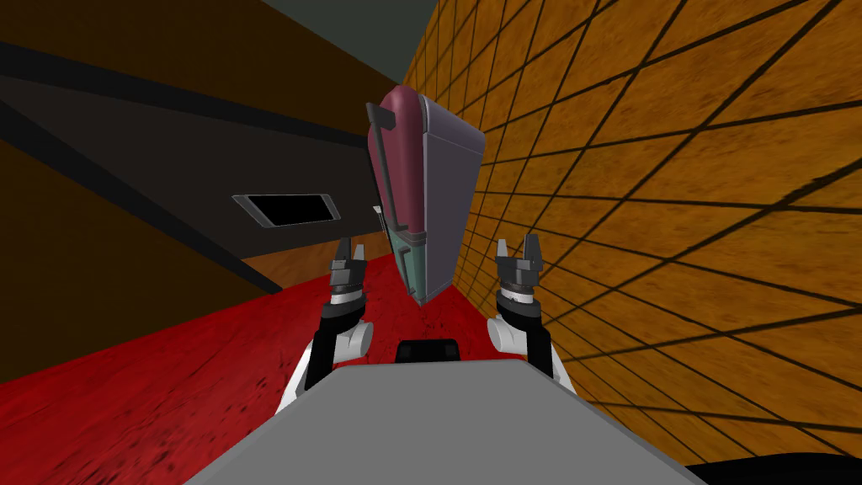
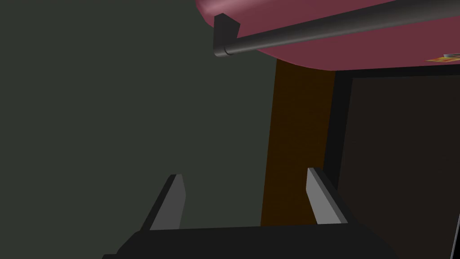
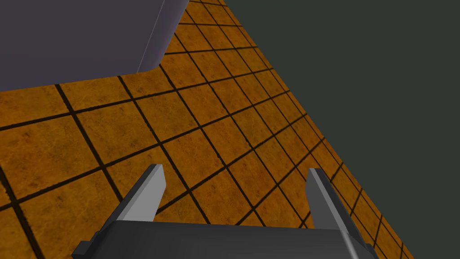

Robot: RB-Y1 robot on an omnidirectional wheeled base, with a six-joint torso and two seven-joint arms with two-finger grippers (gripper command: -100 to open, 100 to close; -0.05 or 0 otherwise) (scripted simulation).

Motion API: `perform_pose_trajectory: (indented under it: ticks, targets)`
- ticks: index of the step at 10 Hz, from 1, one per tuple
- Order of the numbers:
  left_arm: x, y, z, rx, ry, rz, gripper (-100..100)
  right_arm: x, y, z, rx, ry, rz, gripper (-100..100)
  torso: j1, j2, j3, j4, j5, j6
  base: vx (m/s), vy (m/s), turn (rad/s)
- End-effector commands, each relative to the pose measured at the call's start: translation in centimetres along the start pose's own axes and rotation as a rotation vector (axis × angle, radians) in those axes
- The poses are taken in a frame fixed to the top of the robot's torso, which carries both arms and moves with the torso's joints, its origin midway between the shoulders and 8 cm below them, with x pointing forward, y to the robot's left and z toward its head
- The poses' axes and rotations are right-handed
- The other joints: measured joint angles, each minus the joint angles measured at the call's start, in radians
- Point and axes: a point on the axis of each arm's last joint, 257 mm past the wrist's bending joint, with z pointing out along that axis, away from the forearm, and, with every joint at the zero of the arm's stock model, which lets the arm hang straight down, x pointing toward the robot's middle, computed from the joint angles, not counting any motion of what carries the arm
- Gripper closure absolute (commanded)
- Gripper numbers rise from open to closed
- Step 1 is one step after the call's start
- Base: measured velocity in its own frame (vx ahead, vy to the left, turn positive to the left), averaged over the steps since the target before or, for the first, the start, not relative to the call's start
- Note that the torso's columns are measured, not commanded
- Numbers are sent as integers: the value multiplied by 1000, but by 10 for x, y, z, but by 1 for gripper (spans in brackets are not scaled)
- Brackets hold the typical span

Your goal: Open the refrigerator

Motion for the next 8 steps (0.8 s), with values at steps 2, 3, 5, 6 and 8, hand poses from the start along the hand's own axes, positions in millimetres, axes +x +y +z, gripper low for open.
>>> perform_pose_trajectory:
  ticks: [2, 3, 5, 6, 8]
  targets:
    - [0, 0, 0, 0, 0, 0, 0, 0, 0, 0, 0, 0, 0, 0, 0, 104, -209, 105, 0, 0, 0, 0, 0]
    - [0, 0, 0, 0, 0, 0, 0, 0, 0, 0, 0, 0, 0, 0, 0, 175, -351, 176, 0, 0, 0, 0, 0]
    - [0, 0, 0, 0, 0, 0, 0, 0, 0, 0, 0, 0, 0, 0, 0, 322, -644, 322, 0, 0, 0, 0, 0]
    - [0, 0, 0, 0, 0, 0, 0, 0, 0, 0, 0, 0, 0, 0, 0, 396, -792, 396, 0, 0, 0, 0, 0]
    - [0, 0, 0, 0, 0, 0, 0, 0, 0, 0, 0, 0, 0, 0, 0, 544, -1087, 544, 0, 0, 0, 0, 0]
